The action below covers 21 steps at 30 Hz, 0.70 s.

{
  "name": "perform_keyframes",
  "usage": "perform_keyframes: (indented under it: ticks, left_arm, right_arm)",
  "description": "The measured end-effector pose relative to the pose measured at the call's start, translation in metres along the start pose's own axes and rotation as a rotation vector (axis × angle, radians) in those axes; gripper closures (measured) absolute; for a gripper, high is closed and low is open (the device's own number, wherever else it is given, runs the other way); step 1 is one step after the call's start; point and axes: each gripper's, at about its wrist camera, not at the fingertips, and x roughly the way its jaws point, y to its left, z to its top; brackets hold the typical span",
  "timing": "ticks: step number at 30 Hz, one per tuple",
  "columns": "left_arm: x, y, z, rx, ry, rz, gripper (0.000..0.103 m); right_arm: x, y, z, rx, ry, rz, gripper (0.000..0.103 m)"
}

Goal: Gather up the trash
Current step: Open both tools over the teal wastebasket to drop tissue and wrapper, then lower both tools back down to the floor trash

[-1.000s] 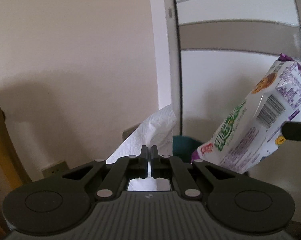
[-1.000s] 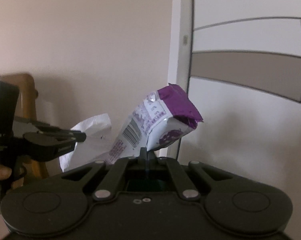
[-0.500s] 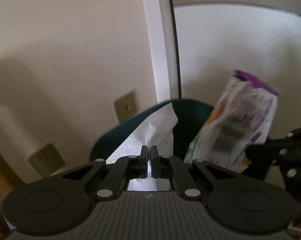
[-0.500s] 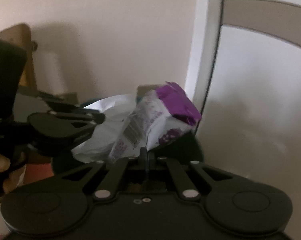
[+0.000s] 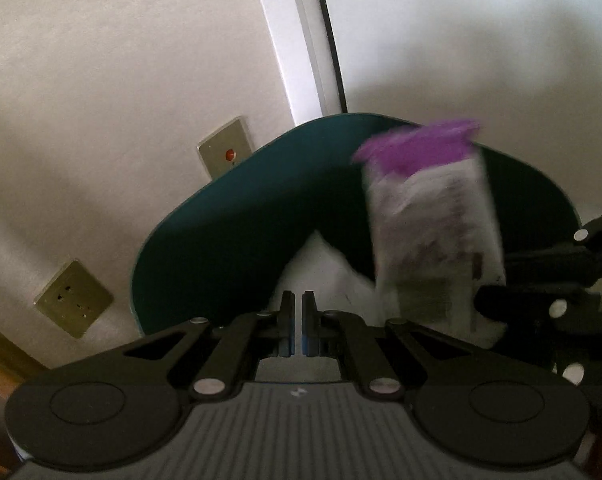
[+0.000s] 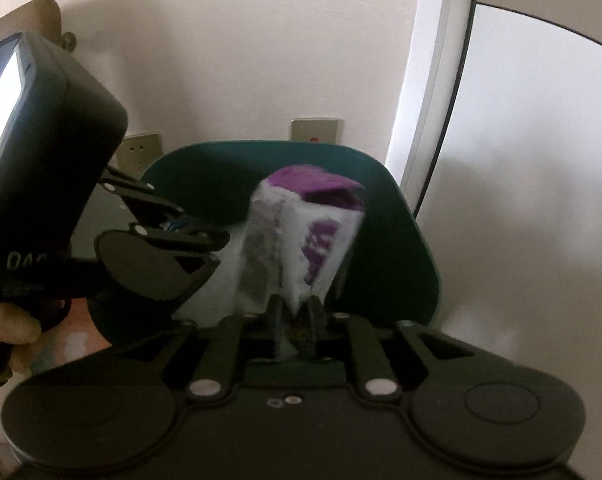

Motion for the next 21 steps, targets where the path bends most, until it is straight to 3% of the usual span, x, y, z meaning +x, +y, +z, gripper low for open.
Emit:
perform_keyframes:
  ticks: [5,10,13,15,17,21]
  left_arm:
    - [0.004,0.005,0.000,-0.030,0.036,-0.024,0.098]
    - [-0.004,0.007,0.001,-0.063,0.033,-0.053,0.092]
    - [-0.011,0.009,0.003,-0.077,0.016,-0.062,0.071]
    - [-0.019,0.008,0.004,-0.086,-0.012,-0.061,0.043]
    - [-0.026,0.005,0.004,-0.091,-0.042,-0.058,0.038]
    - [-0.044,0.002,0.003,-0.116,-0.064,-0.087,0.037]
  right_arm:
    - [-0.005,-0.001,-0.001,0.013,-0.015,-0.001,0.081]
    - [-0.009,0.003,-0.003,0.027,-0.028,-0.009,0.080]
    - [-0.022,0.000,-0.008,0.038,-0.047,-0.008,0.079]
    - [-0.033,-0.003,-0.009,0.047,-0.065,-0.010,0.076]
    - [-0.047,-0.007,-0.014,0.066,-0.080,-0.006,0.068]
    - [-0.074,-0.015,-0.026,0.084,-0.113,-0.007,0.064]
